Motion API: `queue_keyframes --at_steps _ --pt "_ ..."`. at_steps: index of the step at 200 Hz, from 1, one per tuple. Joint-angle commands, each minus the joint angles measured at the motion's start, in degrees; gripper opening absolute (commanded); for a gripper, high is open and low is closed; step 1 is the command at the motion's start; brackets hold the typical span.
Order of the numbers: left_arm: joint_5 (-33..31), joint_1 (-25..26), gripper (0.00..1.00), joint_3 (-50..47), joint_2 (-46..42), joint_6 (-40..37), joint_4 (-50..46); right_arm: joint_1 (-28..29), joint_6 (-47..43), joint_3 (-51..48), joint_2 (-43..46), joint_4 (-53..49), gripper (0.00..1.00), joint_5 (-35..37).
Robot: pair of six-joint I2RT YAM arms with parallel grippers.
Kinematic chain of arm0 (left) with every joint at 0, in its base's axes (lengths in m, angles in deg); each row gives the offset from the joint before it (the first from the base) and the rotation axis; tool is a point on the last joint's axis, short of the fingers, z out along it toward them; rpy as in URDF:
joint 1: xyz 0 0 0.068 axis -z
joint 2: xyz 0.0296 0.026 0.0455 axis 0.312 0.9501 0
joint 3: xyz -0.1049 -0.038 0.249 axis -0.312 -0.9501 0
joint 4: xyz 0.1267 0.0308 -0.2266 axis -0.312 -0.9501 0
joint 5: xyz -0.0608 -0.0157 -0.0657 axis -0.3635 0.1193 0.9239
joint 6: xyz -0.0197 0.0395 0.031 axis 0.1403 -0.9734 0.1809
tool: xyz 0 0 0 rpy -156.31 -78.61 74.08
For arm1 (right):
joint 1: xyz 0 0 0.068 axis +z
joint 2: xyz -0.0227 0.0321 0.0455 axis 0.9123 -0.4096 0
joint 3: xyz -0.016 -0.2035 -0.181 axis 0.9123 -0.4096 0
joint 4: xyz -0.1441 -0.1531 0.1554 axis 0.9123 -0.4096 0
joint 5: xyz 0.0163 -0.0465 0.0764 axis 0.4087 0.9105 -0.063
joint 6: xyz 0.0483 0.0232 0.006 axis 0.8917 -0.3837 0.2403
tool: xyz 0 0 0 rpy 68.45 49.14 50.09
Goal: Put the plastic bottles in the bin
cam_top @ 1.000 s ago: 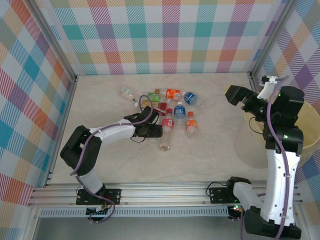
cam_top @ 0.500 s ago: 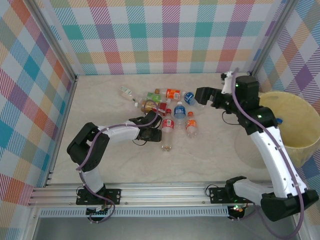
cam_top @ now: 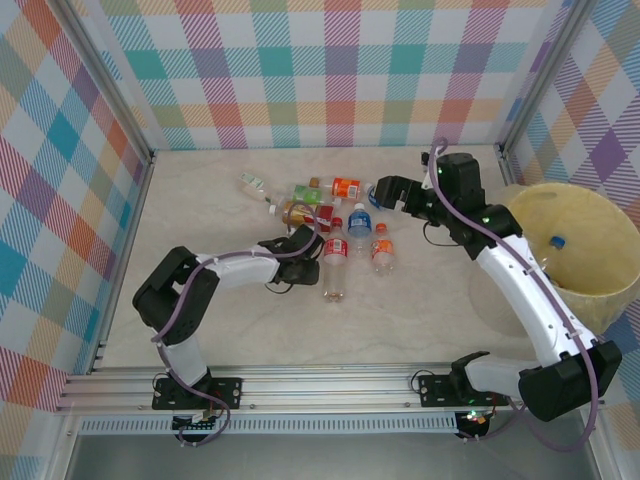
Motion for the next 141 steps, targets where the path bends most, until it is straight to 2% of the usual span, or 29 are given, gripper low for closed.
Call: queue_keyframes --at_steps 1,36,66,113,141 --pt "-1.95 0.71 0.31 -0.97 -5.21 -0.12 -0.45 0.36 2.44 -1.28 0.97 3.28 1.00 1.40" --pt "-1.39 0.71 0.23 -0.81 -11.78 -1.02 -0.83 0.41 3.82 -2.68 1.34 4.58 1.00 -0.73" --pt "4.18 0.72 0.15 1.55 -16.08 -3.91 -1.63 0.41 6.33 -4.53 0.87 8.50 1.00 -7.60" --pt "16.73 0.74 0.15 4.15 -21.91 -7.61 0.40 0.41 10.96 -4.88 -2.05 15.54 1.00 -19.37" --pt "24.27 0.78 0.17 5.81 -22.54 -8.01 3.52 0.63 13.94 -4.16 -4.51 18.31 1.00 -25.15"
